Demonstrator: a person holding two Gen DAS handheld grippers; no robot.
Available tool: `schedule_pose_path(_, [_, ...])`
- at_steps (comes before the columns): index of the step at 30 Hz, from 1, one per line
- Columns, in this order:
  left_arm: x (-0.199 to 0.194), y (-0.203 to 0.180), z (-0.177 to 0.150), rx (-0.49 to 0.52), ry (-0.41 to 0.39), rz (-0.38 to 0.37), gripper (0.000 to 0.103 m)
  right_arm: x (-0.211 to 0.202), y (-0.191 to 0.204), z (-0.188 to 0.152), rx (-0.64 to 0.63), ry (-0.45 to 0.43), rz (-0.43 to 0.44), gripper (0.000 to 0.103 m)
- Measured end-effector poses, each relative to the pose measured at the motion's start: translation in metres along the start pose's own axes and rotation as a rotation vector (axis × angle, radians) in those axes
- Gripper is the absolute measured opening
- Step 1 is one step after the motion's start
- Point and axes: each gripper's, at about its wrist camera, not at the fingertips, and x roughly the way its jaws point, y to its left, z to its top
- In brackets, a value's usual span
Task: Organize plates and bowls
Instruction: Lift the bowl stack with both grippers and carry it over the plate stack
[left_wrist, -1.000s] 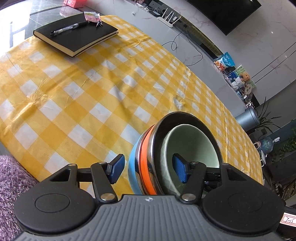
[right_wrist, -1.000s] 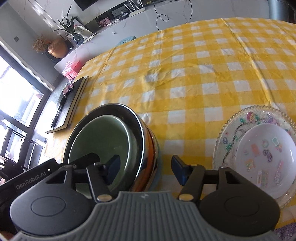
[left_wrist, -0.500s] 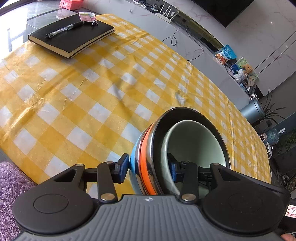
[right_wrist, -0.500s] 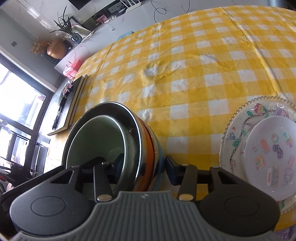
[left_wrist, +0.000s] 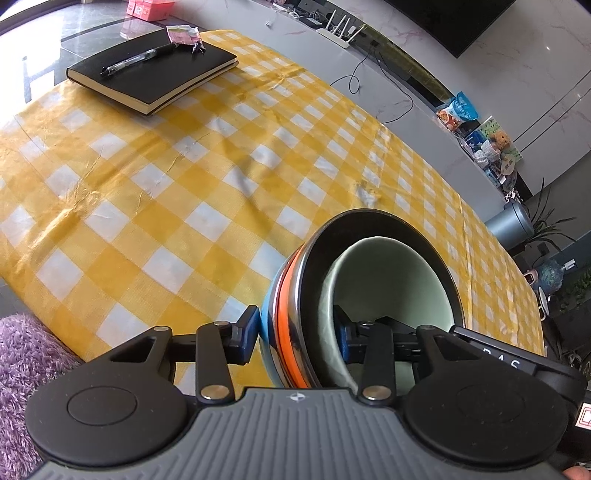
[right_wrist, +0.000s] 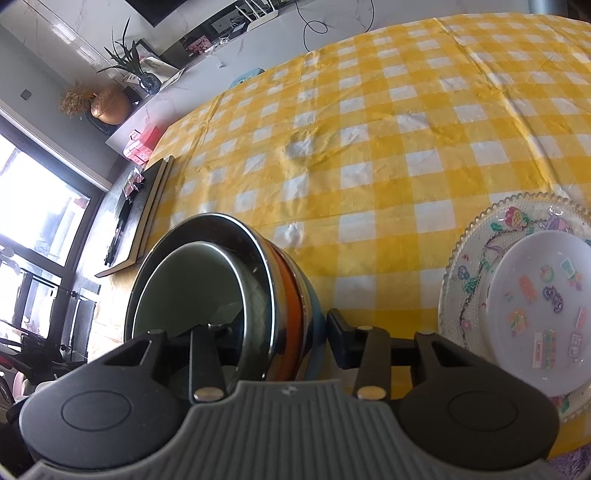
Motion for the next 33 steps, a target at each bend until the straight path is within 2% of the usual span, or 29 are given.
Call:
schedule_pose_path(9, [-0.012, -0.012, -0.001, -0.002, -0.020, 0.036, 0.045, -0.010, -0.003, -0.001, 0.029, -0.005, 0.025, 0.039])
schedule_pose_path(17, [-0.030, -0.048, -0.007, 0.057, -0.040, 0.039, 0.045, -0.047, -0.018, 0.001, 0.066, -0.053, 0.052, 0.038])
schedule_pose_path(24, [-0.033, -0.097, -0.018, 0.139, -0.033, 0.021, 0.045, -0.089, -0.050, 0.001, 0.117, -0.111, 0.049, 0.037])
schedule_pose_path(33, [-0.012, -0.155, -0.036, 0.220, 0.038, -0.044, 0.045, -0.136, -0.104, 0.009, 0.182, -0.171, 0.004, 0.036])
